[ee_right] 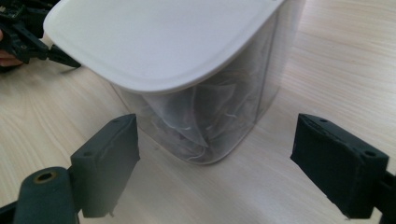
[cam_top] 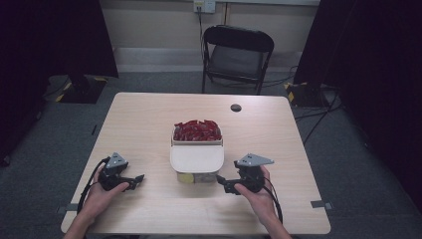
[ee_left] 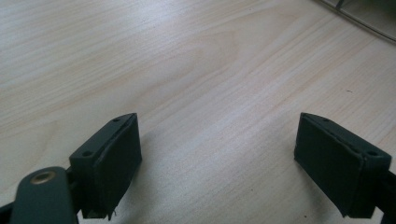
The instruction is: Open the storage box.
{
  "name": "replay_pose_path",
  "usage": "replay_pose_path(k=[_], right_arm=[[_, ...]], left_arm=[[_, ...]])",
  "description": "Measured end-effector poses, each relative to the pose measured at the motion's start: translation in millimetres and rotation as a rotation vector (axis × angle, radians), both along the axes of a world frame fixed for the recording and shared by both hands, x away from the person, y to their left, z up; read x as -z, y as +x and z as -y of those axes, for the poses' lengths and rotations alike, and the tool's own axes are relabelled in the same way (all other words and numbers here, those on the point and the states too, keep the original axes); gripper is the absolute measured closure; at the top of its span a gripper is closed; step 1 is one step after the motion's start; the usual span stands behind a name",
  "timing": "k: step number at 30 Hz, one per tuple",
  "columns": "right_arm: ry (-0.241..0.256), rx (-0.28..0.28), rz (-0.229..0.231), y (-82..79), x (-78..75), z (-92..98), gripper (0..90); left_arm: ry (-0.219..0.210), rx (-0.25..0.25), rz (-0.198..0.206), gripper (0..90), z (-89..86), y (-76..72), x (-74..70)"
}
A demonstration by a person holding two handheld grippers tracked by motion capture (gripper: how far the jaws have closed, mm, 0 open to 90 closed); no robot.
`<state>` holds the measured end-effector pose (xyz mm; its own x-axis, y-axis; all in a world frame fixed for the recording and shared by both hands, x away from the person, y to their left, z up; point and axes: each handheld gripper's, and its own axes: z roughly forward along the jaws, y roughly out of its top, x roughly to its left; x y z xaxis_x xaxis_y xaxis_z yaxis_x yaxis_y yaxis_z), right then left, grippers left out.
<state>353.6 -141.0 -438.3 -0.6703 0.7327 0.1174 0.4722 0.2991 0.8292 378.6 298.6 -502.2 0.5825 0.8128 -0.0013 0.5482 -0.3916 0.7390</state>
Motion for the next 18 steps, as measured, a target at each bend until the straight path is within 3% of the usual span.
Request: replay_pose_path(k=[11,18], right_arm=[[-0.033,0.001,-0.006,10.9,5.7,-11.7,14.4],[-0.013,0.003,0.012,13.0,0.3,-13.3,14.2]], left_arm=[[0.0,0.0,0.0,14.2,0.0,0.0,0.0],[0.0,0.001,0.0,14.2,0.0,0.1,0.0]])
